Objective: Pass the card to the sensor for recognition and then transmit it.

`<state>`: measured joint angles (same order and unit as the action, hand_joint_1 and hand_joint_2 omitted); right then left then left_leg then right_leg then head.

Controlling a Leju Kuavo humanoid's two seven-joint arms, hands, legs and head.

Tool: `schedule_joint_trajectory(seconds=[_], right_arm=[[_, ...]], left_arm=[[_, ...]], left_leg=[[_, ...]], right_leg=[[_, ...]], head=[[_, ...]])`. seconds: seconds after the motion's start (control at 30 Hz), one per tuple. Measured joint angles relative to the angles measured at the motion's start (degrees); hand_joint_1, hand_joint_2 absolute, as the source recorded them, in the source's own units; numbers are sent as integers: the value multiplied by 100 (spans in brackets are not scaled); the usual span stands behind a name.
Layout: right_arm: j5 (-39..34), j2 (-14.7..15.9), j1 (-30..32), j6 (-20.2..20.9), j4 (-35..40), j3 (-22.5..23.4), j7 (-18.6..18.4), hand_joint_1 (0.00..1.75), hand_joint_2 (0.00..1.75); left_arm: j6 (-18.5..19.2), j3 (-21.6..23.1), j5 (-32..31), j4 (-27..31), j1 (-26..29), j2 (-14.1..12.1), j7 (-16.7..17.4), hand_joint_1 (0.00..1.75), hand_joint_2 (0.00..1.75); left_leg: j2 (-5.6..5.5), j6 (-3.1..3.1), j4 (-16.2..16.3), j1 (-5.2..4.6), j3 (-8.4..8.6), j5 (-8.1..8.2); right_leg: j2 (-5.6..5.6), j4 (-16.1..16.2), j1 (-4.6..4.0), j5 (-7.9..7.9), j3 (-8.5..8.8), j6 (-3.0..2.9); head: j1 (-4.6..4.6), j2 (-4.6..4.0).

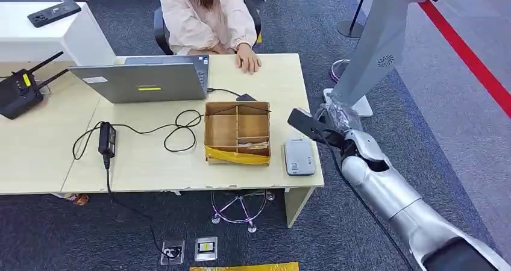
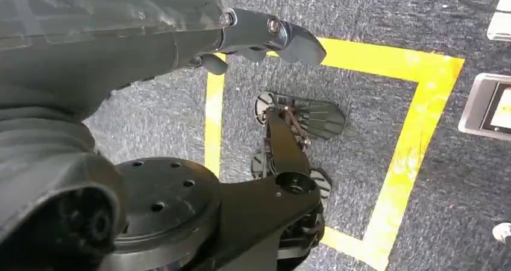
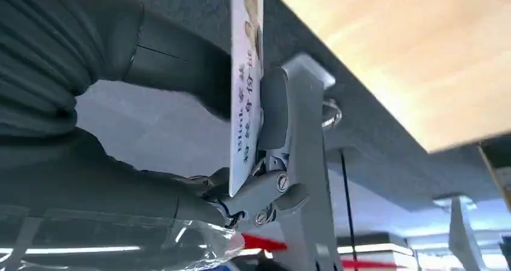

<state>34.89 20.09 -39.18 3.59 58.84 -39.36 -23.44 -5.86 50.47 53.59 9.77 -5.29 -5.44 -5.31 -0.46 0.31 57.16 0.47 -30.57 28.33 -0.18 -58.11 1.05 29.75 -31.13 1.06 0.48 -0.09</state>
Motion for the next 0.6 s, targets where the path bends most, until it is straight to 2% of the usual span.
schedule_joint_trajectory(seconds=[0.1,0.23,0.6], right_arm=[[153,0,-445,286,382,-42,-255,175,175],[334,-41,-872,583,690,-179,-327,175,175],[389,-446,-1119,432,494,-677,-50,175,175]], left_arm=[[15,50,-65,0,0,4,0,0,0],[33,107,-103,4,-26,28,-2,0,0],[28,199,-127,4,-120,74,-13,0,0]], left_leg=[[1,-2,0,0,0,-3],[0,-1,0,0,-1,-4],[-2,-1,0,0,-4,-4]], right_leg=[[-1,0,0,-1,1,1],[-4,0,0,-1,2,1],[-7,0,-1,0,1,0]], head=[[2,0],[0,0],[-2,0]])
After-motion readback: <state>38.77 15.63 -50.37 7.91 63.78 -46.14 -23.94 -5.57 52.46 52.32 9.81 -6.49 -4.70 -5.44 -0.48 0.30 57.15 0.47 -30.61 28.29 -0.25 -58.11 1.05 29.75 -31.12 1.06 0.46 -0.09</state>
